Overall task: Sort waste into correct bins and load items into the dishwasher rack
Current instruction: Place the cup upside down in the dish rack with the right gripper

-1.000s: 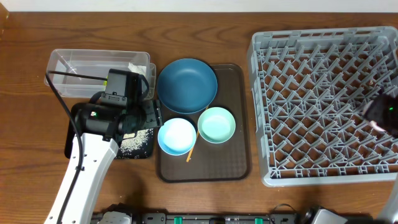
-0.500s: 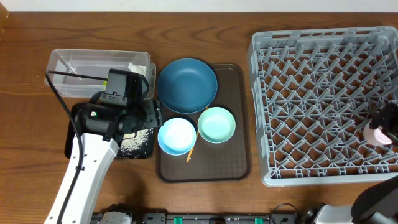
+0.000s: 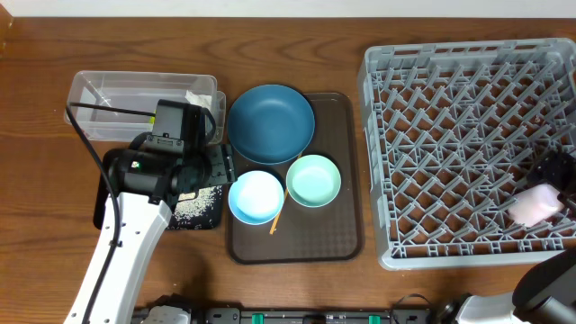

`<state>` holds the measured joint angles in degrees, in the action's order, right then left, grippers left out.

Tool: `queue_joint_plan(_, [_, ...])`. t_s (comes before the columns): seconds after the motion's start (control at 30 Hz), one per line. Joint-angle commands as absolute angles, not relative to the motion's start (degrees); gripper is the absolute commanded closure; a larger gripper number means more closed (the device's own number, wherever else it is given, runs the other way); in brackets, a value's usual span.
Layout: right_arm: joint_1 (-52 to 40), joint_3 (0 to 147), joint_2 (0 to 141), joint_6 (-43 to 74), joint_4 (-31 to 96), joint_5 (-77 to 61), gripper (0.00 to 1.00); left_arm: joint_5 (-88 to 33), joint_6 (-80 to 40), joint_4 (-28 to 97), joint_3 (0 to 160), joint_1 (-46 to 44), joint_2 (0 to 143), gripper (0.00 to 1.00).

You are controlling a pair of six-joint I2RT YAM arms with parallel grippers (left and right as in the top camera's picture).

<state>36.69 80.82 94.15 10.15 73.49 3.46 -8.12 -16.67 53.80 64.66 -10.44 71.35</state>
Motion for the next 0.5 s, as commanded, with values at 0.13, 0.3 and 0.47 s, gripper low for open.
queue_joint_plan(0.13, [37.43,80.44,94.65,10.5,73.58,0.36,0.1,-7.01,-16.14,54.0,64.95,-10.26,71.16,0.27])
queue_joint_plan(0.3, [37.36,80.44,94.41,4.73,72.69,-13.98,0.11,-7.01,-16.14,54.0,64.95,-10.24,71.16,0.27])
queue_joint_plan(0.47, [34.3,80.6,90.56,-6.0,70.39,-34.79,0.15,-7.01,-16.14,54.02,64.95,-10.26,71.16,0.26])
